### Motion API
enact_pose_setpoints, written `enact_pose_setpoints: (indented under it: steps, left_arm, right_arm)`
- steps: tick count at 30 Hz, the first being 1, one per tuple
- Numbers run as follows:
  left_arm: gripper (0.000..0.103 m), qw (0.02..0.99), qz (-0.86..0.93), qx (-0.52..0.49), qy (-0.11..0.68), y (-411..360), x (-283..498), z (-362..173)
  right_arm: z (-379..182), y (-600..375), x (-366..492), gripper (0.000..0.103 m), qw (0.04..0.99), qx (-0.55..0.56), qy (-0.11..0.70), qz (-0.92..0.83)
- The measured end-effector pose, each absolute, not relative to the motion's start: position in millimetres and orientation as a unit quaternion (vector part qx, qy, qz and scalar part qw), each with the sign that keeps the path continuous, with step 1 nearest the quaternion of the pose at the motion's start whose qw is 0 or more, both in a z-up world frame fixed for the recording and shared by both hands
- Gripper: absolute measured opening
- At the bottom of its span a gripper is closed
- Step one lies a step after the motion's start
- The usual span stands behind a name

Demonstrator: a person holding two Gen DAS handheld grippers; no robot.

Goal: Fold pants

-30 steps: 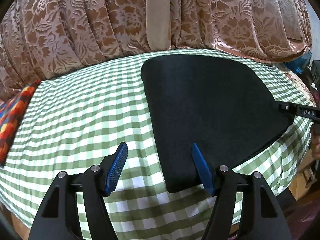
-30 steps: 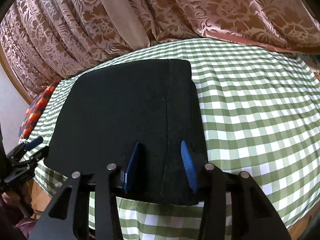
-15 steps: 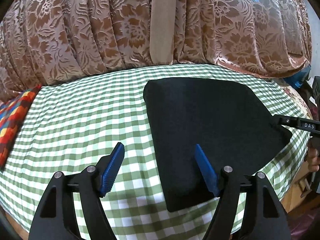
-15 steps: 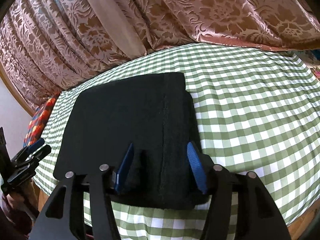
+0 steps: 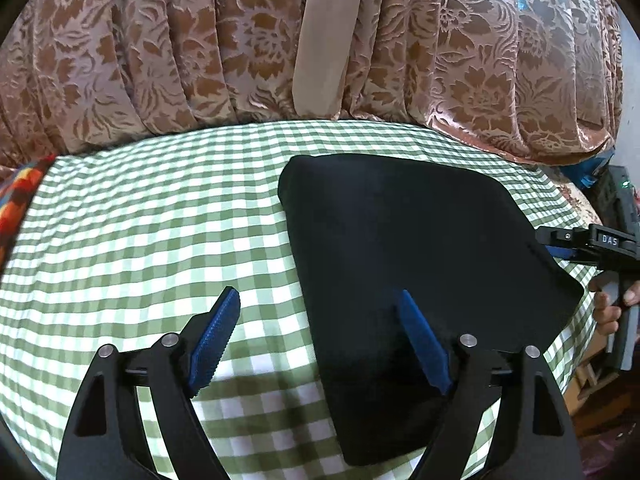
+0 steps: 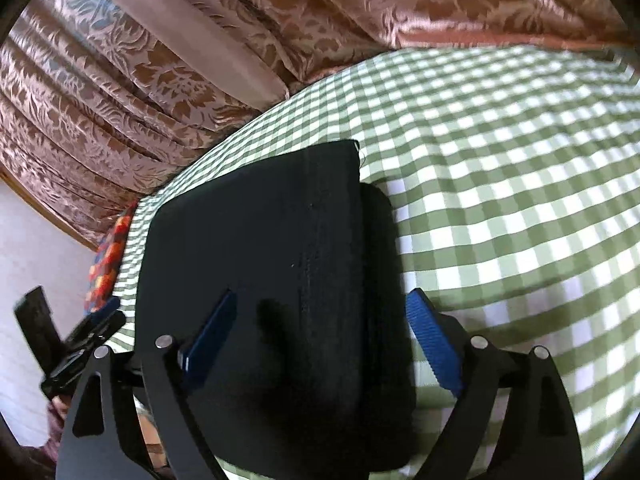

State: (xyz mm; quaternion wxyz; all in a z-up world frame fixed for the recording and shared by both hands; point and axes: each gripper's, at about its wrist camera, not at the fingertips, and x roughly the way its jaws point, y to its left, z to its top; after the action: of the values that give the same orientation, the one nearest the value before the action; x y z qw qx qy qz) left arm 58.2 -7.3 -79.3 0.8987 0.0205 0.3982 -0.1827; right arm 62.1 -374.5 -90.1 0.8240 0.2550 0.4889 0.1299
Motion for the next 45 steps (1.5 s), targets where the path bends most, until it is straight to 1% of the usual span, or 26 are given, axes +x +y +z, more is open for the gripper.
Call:
enact_pose_setpoints:
  steps: [4,9,17,21,22,24,26,27,28,29,31,34,36,38,39,41,45]
  left_arm:
    - [0.084,0.888,-0.205,0.002,0.411,-7,70,-86]
    - [0.084,0.872,-0.233,-0.035,0.429,-2,87,-99]
    - [0.084,0.812,-0.298,-0.159,0.477,7,117,-129]
    - [0.084,0.783,-0.321,-0.197,0.496,-1,123,-141]
    - [0.084,0.778,-0.328,-0.199,0.498,-4,124,-142]
    - [0.081,0.775,-0.338,-0.195,0.497,-11,124,-142]
    - [0.067,0.777,-0.344,-0.194,0.491,-14,122,-142]
    - [0.062,0.778,-0.347,-0.199,0.485,-13,121,-141]
    - [0.054,0.778,-0.350,-0.203,0.481,-11,121,-140]
    - [0.049,0.779,-0.353,-0.208,0.475,-9,118,-138]
    - [0.045,0.783,-0.356,-0.208,0.466,-8,114,-135]
    - [0.041,0.788,-0.359,-0.206,0.456,-4,110,-129]
    - [0.039,0.791,-0.363,-0.206,0.447,-3,107,-125]
    - [0.036,0.795,-0.368,-0.205,0.436,-1,103,-117]
    - [0.035,0.796,-0.371,-0.206,0.431,0,100,-114]
    - [0.034,0.799,-0.375,-0.207,0.422,2,97,-106]
    - [0.033,0.808,-0.382,-0.209,0.396,14,99,-83]
  right_arm:
    - [-103,-377,69,0.087,0.810,0.265,0.502,0.144]
    - [-113,-376,74,0.087,0.801,0.271,0.509,0.162]
    - [-125,-379,78,0.085,0.781,0.295,0.515,0.196]
    - [-130,-382,77,0.085,0.775,0.304,0.514,0.207]
    - [-130,-383,77,0.083,0.774,0.305,0.514,0.210]
    - [-131,-382,77,0.080,0.773,0.304,0.514,0.213]
    - [-130,-381,77,0.076,0.774,0.302,0.514,0.216]
    - [-130,-380,77,0.075,0.775,0.299,0.513,0.215]
    - [-129,-378,77,0.072,0.777,0.295,0.513,0.215]
    - [-127,-376,77,0.069,0.779,0.291,0.513,0.215]
    - [-122,-373,75,0.066,0.785,0.279,0.511,0.212]
    - [-120,-370,75,0.066,0.786,0.276,0.512,0.209]
    - [-116,-368,74,0.059,0.790,0.268,0.511,0.210]
    - [-106,-362,73,0.047,0.797,0.252,0.507,0.210]
    - [-99,-358,73,0.046,0.802,0.240,0.504,0.210]
    - [-88,-351,74,0.043,0.809,0.225,0.500,0.212]
    - [-69,-338,90,0.043,0.816,0.211,0.484,0.235]
